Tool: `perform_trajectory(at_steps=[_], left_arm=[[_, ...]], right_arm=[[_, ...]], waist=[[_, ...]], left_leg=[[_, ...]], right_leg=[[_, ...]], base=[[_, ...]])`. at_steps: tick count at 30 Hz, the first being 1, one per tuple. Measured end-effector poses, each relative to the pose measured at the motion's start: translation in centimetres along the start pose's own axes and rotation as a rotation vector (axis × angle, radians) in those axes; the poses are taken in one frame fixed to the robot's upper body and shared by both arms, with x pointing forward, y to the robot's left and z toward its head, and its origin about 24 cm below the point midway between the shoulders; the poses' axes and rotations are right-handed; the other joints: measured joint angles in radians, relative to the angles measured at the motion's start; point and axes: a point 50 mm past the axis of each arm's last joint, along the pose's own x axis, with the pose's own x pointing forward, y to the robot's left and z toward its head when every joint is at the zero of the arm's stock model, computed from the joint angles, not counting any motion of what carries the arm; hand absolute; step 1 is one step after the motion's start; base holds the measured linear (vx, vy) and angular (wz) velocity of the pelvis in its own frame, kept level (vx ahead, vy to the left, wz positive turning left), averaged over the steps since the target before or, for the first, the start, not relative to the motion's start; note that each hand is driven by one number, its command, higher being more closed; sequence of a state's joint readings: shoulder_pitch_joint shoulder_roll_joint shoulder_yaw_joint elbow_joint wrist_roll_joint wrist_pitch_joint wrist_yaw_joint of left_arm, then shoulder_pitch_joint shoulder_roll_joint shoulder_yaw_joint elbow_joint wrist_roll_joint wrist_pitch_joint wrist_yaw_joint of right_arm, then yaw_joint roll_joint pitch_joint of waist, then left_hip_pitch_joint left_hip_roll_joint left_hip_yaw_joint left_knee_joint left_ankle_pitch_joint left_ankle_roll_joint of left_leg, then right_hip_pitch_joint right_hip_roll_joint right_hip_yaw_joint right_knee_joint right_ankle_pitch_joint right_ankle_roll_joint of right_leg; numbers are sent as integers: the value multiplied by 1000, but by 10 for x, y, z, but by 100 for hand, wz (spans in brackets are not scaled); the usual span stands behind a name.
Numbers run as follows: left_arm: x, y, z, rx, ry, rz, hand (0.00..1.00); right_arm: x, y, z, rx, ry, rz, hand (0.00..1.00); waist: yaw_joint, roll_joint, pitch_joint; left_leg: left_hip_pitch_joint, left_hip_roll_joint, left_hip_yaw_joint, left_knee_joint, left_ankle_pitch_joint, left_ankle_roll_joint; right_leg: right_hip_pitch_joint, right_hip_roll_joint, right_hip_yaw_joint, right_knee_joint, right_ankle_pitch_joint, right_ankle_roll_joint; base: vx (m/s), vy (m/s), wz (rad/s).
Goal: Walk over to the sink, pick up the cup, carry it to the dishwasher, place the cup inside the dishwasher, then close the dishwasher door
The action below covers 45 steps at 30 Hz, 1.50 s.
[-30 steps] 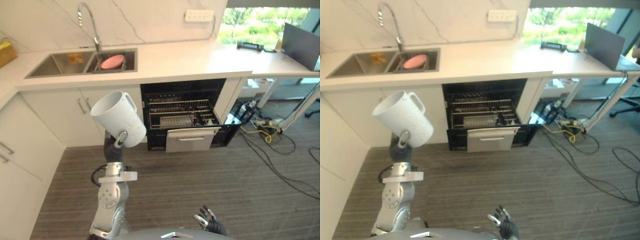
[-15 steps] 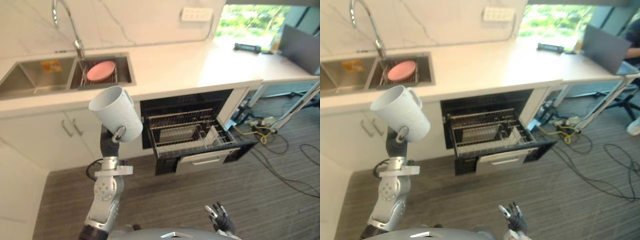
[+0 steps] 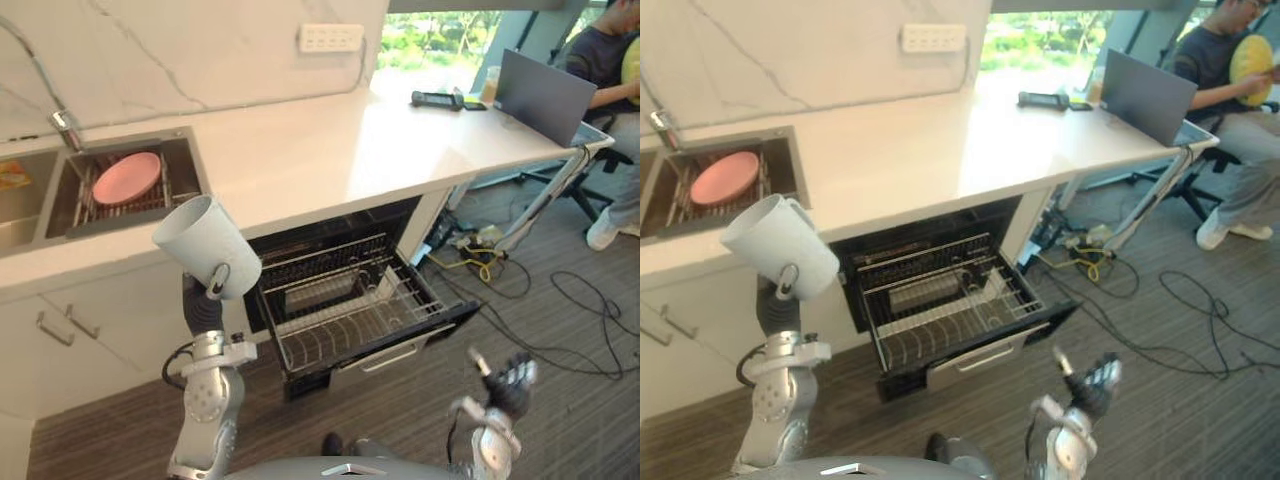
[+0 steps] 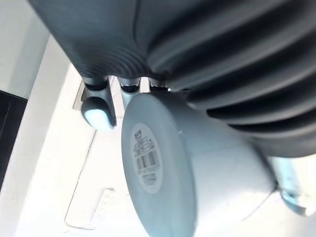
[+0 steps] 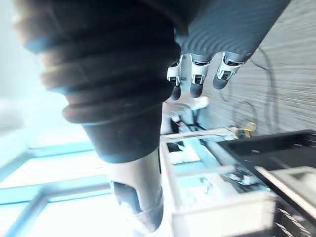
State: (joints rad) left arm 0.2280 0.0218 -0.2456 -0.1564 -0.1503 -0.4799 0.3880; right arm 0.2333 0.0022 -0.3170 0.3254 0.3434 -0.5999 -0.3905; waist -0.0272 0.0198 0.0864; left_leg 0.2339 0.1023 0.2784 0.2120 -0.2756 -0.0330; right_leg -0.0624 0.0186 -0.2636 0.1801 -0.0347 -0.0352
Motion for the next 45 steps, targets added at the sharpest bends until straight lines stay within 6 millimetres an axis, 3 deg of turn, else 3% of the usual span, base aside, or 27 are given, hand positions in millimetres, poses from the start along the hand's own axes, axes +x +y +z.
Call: perform_trajectory(at_steps=[3, 4, 5, 6, 7, 8, 9, 13, 17, 23, 31, 32, 37, 43, 45], left_arm=[[1, -3, 15, -19, -71, -8, 100], [1, -4, 20, -29, -92, -9, 100], [-1, -4, 23, -34, -101, -9, 100], [-5, -4, 23, -41, -95, -12, 100], [-8, -7, 21, -48, -81, -32, 100], [-9, -9, 21, -48, -77, -40, 100], [-12, -10, 19, -37, -71, -41, 100], [-11, -8, 20, -23, -76, -43, 100], [-7, -12, 23, -39, -109, -69, 100], [14, -25, 27, 13, -201, -114, 100], [40, -26, 11, 142, -189, -51, 100], [43, -17, 4, 189, -166, -9, 100], [43, -17, 4, 187, -166, -9, 100], [44, -18, 6, 220, -188, 43, 100], [45, -20, 7, 238, -204, 64, 100]], right_arm=[[-5, 9, 24, 67, -118, -28, 0], [-9, 14, 35, 93, -153, 7, 0], [-11, 21, 45, 121, -192, 43, 0], [-13, 31, 55, 145, -239, 100, 0], [-15, 40, 61, 163, -262, 176, 0], [-15, 42, 64, 168, -273, 201, 0], [-16, 48, 66, 177, -283, 262, 0], [-24, 64, 79, 250, -316, 400, 0], [-19, 79, 94, 321, -365, 515, 0], [-14, 89, 89, 452, -238, 602, 0], [-24, 121, 111, 551, -288, 838, 0], [-27, 123, 101, 485, -200, 911, 0], [-28, 124, 100, 486, -195, 916, 0], [-47, 146, 83, 474, -69, 1084, 0], [-53, 157, 82, 493, -36, 1152, 0]], waist=[[13, -7, 9], [15, -17, 19], [26, -6, 13], [31, -3, 9], [28, 2, 6], [26, 10, 2], [31, 20, -9], [27, -26, -12], [27, -32, -19], [-3, -25, -18], [-31, -28, -15], [-58, -43, -29], [-56, -41, -30], [-35, -36, -27], [-32, -32, -23]], left_leg=[[-51, 27, 26, 202, 2, -2], [-123, 58, 27, 366, 5, -7], [-162, 87, 39, 429, -23, -3], [-165, 105, 47, 353, -55, 8], [-164, 108, 36, 172, -21, 15], [-167, 110, 22, 104, 19, 14], [-160, 105, 13, 43, 66, -59], [-164, 56, 24, 25, 71, -49], [-132, 30, 18, -16, 75, -35], [-105, 5, 22, -73, 89, -28], [-109, -13, 23, -79, 85, -22], [-130, -23, 23, -54, 81, -15], [-130, -23, 23, -50, 81, -15], [-131, -22, 24, -12, 66, -2], [-130, -22, 37, -4, 58, -4]], right_leg=[[69, 5, 12, -66, 1, -1], [100, 2, 19, -101, 8, -5], [110, 1, 40, -113, 11, -7], [113, -8, 61, -115, 13, -2], [109, -16, 79, -128, 17, 22], [102, -13, 85, -133, 22, 30], [95, -13, 107, -150, 38, 47], [108, -49, 119, -218, 94, 79], [135, -64, 115, -251, 100, 91], [129, -63, 145, -268, 111, 98], [91, -65, 203, -268, 146, 102], [47, -65, 255, -269, 180, 107], [47, -64, 258, -268, 184, 105], [46, -63, 282, -268, 213, 105], [43, -66, 276, -269, 190, 104]], base=[[111, -14, -9], [88, 62, -20], [116, 130, -49], [106, 173, -64], [85, 170, -52], [112, 233, -50], [115, 210, -41], [95, 159, -10], [30, 57, 5], [-11, 0, -10], [-38, -5, -26], [-29, -5, -3], [0, 0, -2], [-71, -5, -22], [-154, 0, -23]])
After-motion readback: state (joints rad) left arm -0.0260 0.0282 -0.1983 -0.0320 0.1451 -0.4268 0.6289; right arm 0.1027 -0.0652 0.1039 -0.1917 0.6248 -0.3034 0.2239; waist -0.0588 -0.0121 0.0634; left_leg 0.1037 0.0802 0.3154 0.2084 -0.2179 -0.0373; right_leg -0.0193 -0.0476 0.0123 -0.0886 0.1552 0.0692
